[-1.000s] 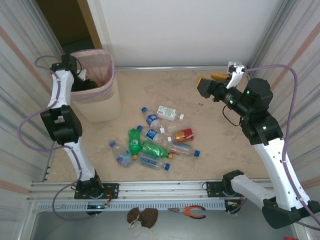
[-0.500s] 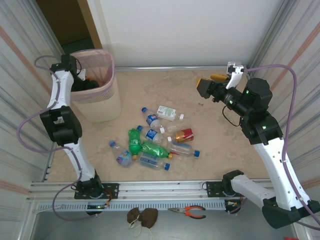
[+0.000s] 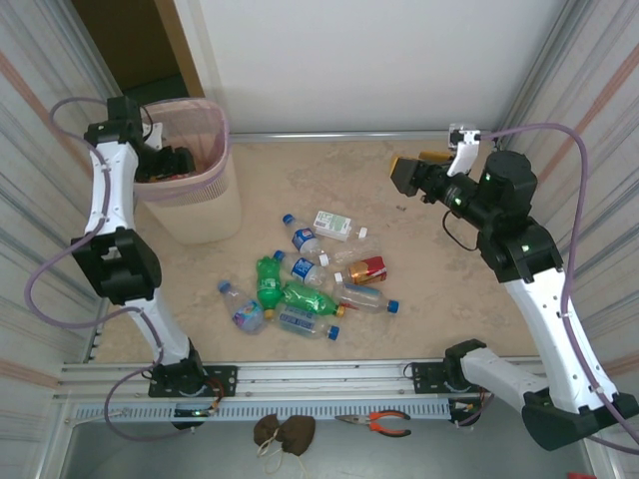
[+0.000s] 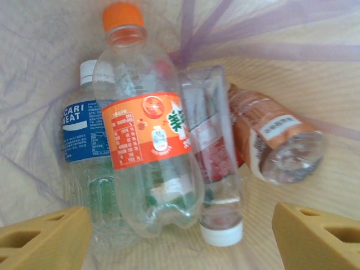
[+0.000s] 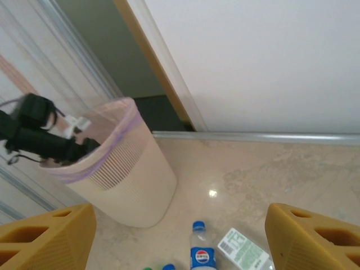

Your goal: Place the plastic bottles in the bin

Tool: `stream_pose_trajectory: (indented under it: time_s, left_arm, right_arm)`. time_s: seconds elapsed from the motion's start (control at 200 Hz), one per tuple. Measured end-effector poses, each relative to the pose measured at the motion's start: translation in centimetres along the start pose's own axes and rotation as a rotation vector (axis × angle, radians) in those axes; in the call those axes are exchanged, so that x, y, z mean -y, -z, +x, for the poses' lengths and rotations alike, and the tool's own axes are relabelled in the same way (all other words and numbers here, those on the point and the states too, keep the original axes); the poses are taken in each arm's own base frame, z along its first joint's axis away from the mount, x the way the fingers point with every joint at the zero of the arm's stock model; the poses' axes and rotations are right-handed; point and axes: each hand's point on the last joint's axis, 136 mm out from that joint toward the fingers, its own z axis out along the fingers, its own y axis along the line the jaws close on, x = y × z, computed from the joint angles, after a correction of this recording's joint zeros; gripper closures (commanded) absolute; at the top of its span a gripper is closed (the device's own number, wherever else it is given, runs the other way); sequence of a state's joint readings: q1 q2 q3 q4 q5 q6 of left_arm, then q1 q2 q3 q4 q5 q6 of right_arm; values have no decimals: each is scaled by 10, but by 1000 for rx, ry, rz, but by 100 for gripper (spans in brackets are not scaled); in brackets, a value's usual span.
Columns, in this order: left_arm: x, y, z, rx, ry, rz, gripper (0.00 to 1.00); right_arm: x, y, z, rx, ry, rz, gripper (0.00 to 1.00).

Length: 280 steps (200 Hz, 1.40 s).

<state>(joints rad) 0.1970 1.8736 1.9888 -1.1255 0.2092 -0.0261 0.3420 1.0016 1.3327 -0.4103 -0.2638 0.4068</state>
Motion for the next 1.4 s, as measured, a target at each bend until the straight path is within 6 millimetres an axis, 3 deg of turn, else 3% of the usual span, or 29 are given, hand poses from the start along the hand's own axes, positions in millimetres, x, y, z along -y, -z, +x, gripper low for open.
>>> stream_pose_trajectory:
  time_s: [0.125, 0.351, 0.576, 0.912, 1.172, 1.403]
  left_arm:
    - [13, 25, -6, 64, -11, 43, 18]
    - [44, 84, -17, 228, -42, 159, 19]
    - [78, 125, -1, 343, -67, 332, 19]
    - [122, 142, 39, 401, -124, 562, 19]
    - [134, 151, 51, 429, -133, 635, 18]
    - [139, 156, 55, 433, -138, 658, 18]
  right_arm:
    - [15, -17, 22, -98, -27, 45, 23]
    - [41, -45, 78, -335, 44, 82, 28]
    - [61, -76, 139, -572, 282, 17, 33]
    - [72, -129, 242, -895, 745, -187, 29]
    - [92, -188, 278, -1010, 884, -225, 25]
    - [106, -223, 300, -1068, 894, -236, 22]
